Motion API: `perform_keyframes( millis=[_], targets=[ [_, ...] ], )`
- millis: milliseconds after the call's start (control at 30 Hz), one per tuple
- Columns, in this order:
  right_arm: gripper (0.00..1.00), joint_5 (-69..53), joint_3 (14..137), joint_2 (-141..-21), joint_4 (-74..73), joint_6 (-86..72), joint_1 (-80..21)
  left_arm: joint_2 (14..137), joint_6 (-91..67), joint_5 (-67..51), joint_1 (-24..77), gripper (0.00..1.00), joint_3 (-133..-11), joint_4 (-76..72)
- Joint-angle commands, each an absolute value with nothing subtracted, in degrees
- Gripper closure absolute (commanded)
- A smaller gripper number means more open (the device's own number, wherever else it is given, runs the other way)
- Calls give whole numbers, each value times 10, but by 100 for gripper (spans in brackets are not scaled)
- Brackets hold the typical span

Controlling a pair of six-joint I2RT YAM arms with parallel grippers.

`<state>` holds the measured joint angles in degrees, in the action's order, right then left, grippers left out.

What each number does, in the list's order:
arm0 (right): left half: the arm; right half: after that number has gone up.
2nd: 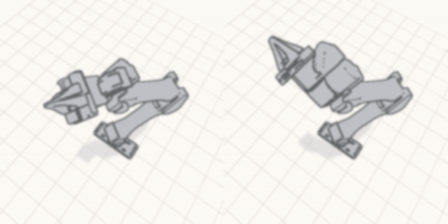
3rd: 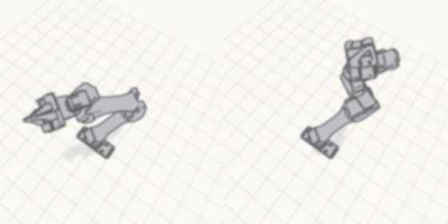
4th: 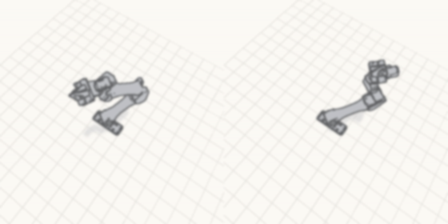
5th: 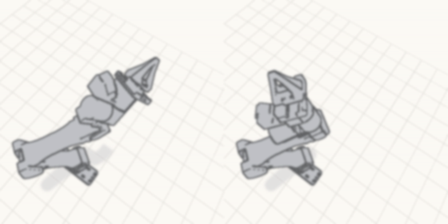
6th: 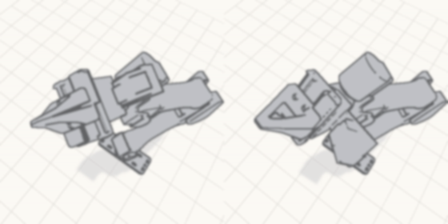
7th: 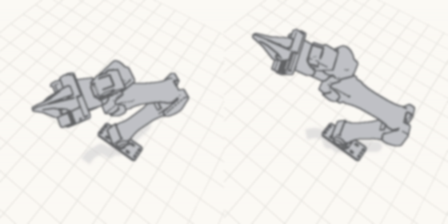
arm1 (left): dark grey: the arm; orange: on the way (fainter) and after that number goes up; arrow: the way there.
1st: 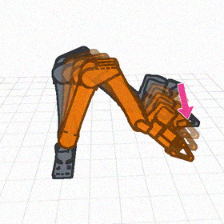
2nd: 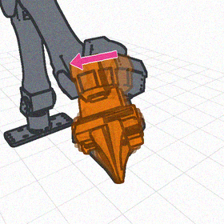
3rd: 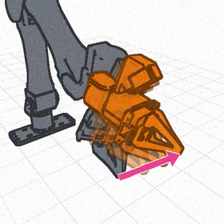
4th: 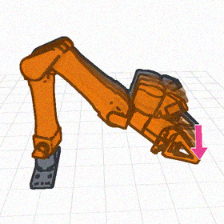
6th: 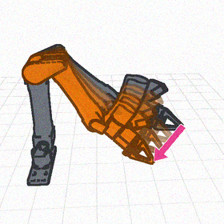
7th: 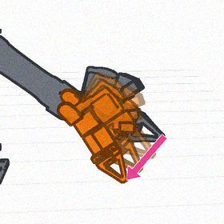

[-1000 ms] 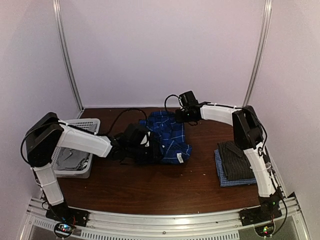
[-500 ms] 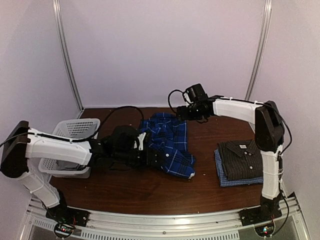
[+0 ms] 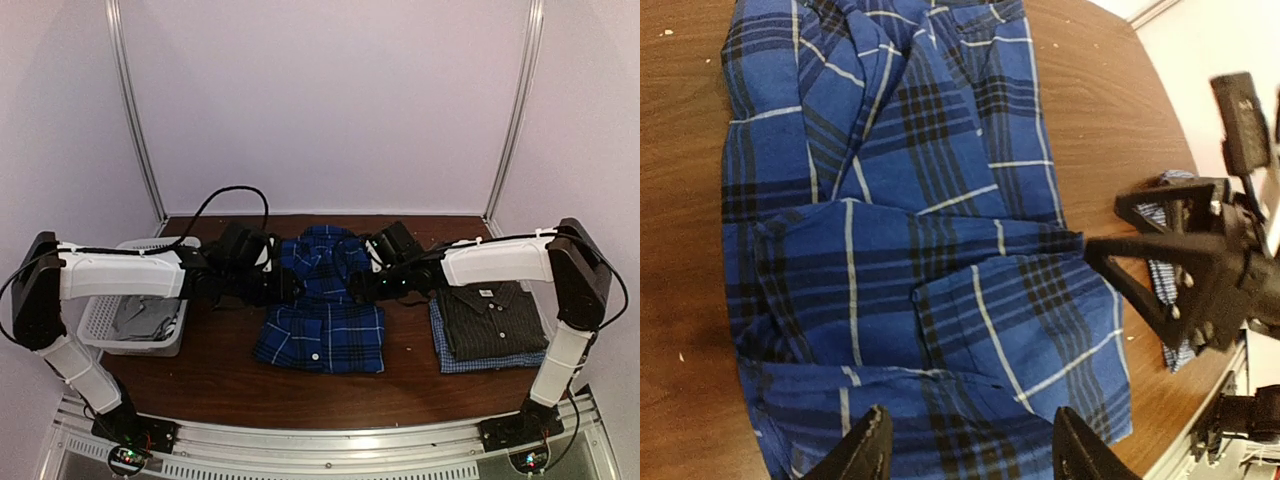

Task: Fold and stack the long sleeve shirts
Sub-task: Flatten out the crumpled shirt at the center of the board.

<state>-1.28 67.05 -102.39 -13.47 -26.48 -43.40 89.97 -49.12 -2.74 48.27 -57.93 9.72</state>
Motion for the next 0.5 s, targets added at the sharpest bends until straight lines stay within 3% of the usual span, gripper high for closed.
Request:
perform_keyframes(
  millis=[0,267,467],
  targets=[
    [19,30,641,-991,-100,-300,-445,943,-435,-12,477,41,-610,139],
    [15,55,582,-979,-84,-312,-446,935,-427,-36,415,26,-550,104],
    [16,54,579,-1001,-71,-315,-442,985,-408,-85,387,26,-583,99]
  ],
)
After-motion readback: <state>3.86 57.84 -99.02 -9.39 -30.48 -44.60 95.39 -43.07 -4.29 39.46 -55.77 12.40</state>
